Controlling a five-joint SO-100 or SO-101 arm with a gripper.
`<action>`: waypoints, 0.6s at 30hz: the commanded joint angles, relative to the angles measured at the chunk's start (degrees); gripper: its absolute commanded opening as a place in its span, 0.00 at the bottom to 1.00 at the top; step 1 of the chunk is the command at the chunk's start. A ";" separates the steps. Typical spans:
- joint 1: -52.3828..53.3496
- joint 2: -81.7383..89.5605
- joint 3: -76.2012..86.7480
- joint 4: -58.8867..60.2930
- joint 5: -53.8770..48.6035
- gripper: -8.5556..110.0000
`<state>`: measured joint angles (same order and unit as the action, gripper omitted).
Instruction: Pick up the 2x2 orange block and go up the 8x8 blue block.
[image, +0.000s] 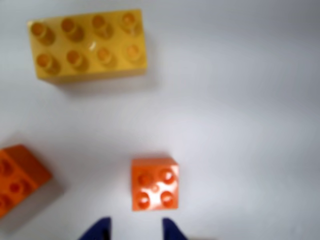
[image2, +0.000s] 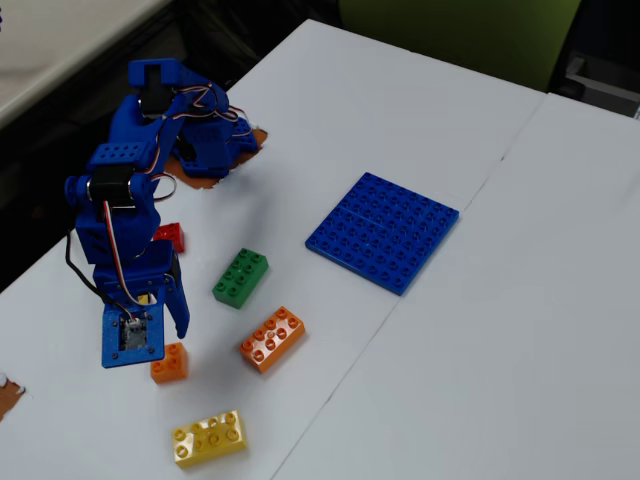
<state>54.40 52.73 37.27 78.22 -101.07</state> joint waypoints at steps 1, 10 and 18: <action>0.44 0.97 -2.81 0.00 -1.58 0.18; 2.11 -4.04 -4.75 -2.37 -3.34 0.21; 2.99 -6.06 -5.45 -5.62 -3.43 0.24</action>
<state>56.95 46.05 34.89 74.09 -104.59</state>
